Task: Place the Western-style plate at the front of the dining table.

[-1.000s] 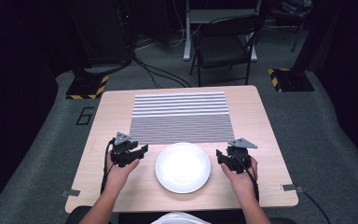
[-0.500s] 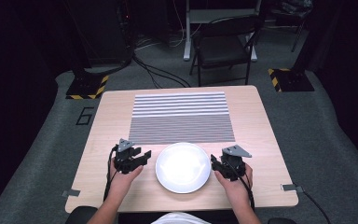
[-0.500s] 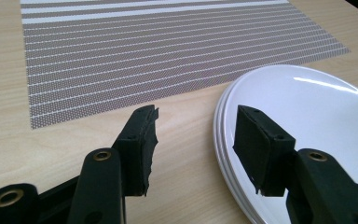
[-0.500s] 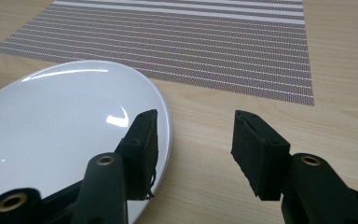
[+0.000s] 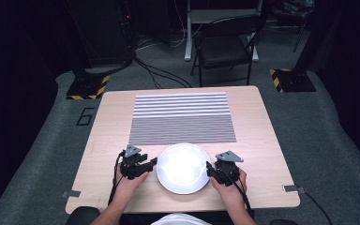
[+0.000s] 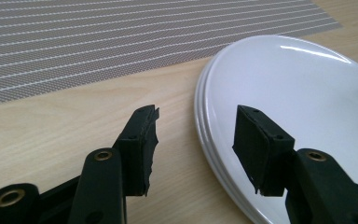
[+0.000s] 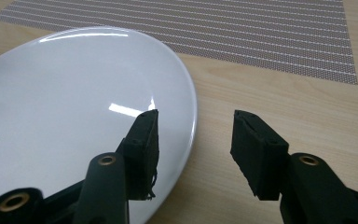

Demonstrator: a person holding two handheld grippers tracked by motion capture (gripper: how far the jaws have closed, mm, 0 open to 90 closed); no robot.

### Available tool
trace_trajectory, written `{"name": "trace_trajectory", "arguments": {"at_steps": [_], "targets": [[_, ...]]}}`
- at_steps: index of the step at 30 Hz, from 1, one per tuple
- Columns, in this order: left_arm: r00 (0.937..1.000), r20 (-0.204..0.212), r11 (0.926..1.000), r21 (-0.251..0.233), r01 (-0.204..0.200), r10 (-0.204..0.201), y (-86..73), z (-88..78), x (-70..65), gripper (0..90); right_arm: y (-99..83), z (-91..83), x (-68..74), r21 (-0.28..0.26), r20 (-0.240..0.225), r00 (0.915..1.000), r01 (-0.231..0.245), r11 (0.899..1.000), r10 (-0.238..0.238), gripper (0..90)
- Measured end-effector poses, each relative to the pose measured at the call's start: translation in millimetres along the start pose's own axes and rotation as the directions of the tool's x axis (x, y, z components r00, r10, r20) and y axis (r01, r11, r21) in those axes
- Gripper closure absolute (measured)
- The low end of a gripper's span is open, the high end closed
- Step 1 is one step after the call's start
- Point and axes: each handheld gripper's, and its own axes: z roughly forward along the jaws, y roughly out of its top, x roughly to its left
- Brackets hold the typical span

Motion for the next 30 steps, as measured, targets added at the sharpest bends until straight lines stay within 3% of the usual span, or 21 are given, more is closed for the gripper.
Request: {"name": "trace_trajectory", "arguments": {"at_steps": [12,30], "targets": [[0.9988,0.045,0.9994,0.028,-0.021,0.020,-5.1,11.1,-13.2,48.5,-3.5,1.6,-1.1,0.004,-0.010,0.9999,-0.013,1.000,0.013,49.8],[0.9953,0.096,0.9993,0.037,0.000,-0.004,-5.0,14.4,-17.7,47.9,-8.8,3.7,0.3,0.028,-0.029,0.9990,-0.032,0.999,0.033,48.2]]}}
